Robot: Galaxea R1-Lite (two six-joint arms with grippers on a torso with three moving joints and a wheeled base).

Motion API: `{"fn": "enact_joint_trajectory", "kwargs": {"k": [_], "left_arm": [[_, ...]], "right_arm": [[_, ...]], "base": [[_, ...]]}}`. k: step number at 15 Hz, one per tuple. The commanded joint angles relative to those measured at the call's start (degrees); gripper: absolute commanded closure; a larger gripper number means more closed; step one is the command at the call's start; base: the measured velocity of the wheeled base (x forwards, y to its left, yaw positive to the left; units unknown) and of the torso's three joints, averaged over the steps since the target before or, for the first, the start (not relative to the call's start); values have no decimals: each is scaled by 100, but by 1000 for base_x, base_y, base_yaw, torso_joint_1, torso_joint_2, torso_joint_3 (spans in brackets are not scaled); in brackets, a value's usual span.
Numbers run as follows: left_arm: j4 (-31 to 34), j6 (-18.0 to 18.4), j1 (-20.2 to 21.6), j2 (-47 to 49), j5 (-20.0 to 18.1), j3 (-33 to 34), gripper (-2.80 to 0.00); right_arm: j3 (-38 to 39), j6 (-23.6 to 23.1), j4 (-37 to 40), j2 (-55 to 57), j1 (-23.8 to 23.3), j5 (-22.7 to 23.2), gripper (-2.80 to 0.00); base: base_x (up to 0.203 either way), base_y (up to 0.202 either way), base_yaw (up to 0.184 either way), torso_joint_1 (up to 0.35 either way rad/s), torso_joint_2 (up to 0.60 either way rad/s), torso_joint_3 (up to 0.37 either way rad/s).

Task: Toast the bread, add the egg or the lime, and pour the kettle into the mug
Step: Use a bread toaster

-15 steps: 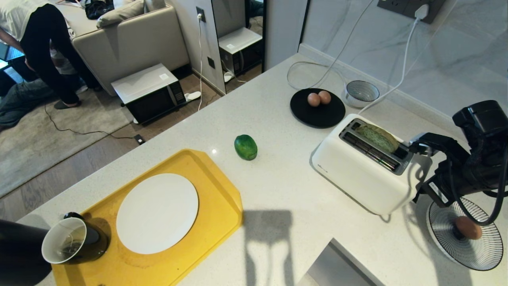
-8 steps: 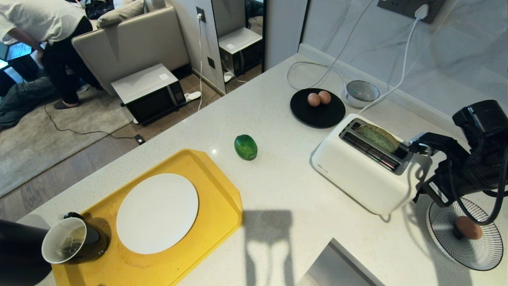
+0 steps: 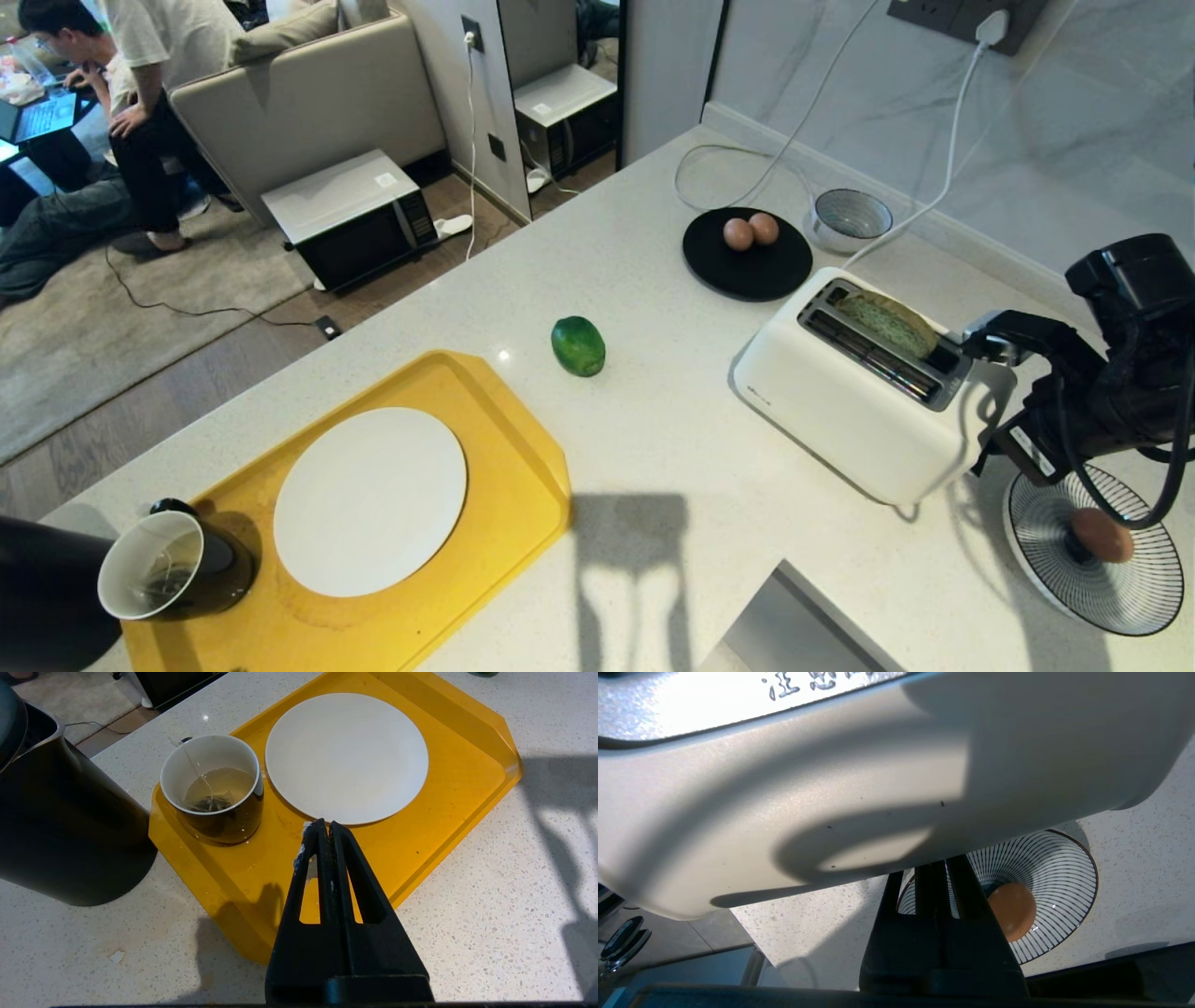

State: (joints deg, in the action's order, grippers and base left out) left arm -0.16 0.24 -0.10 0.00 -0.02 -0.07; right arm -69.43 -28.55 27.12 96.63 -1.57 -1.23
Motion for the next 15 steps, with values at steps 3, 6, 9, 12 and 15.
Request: {"fn": "enact_joint_trajectory", "kwargs": {"k": [3,6,9,12,15], "left_arm": [[-2,2,1,9,2,-1,0],[-2,2,1,9,2,-1,0],[-2,2,1,7,2,-1,0],[-2,2,1,9,2,-1,0],[-2,2,1,9,2,-1,0]], "right_arm": [[-1,-11,12,-27,-1,0,0],[-1,-17,12,-31,-36,0,0],[-1,-19,12,-31,-36,0,0],[8,-19,12,-31,-36,0,0],[-1,-19,12,-39,-36,0,0]], "base": [[0,0,0,0,0,0],[0,0,0,0,0,0],[0,0,0,0,0,0],[0,0,0,0,0,0],[0,0,0,0,0,0]]}}
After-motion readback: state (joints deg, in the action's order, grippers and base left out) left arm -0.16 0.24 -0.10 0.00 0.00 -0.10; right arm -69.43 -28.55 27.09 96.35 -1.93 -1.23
